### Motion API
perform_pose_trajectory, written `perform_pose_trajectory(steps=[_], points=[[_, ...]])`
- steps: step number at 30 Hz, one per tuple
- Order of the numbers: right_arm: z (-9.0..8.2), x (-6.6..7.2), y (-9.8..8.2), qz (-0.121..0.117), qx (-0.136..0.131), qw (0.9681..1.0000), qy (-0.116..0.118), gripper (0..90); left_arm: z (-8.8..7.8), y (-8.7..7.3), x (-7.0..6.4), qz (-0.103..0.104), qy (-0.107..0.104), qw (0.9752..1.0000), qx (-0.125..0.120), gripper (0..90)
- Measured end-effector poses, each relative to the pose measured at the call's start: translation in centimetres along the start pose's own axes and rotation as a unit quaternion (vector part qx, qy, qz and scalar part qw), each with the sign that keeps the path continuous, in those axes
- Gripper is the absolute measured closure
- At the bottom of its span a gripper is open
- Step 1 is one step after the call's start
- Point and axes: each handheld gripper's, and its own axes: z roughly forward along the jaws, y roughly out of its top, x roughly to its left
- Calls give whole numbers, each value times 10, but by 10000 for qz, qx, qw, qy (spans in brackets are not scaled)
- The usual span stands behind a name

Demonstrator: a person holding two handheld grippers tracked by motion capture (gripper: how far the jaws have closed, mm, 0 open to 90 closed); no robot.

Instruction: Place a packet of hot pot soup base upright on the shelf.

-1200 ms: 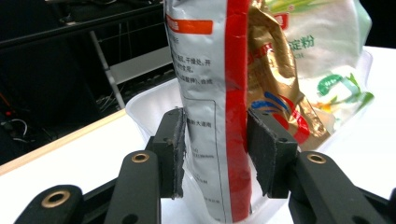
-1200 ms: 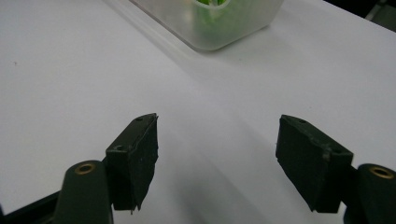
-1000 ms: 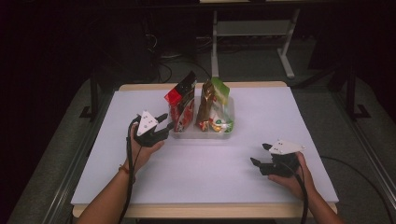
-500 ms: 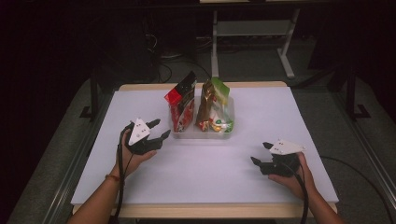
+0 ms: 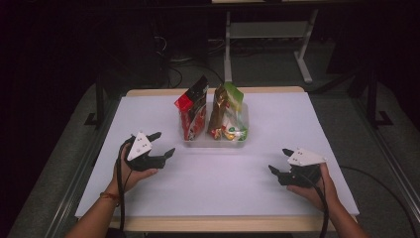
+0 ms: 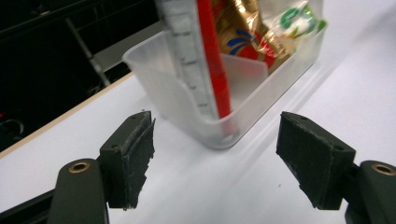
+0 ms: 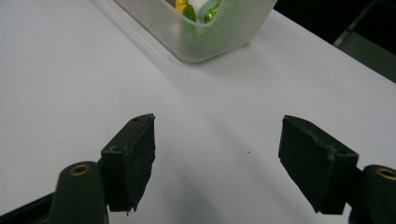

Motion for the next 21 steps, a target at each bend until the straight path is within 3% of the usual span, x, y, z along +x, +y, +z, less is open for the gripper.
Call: perform_pose_trajectory(steps=[7,13,21], points=[[-4,1,5,-36,-124,9999,3,250,-16,-7,6,-170,-99,9998,-37,255],[-6,2,3,-134,104,9999,5,237,-28,-12,8,-131,-57,9999,6,254],[-16,1,-4,12,-78,10000,19,237,-39,-25,6,-168,-49,9998,99,251]])
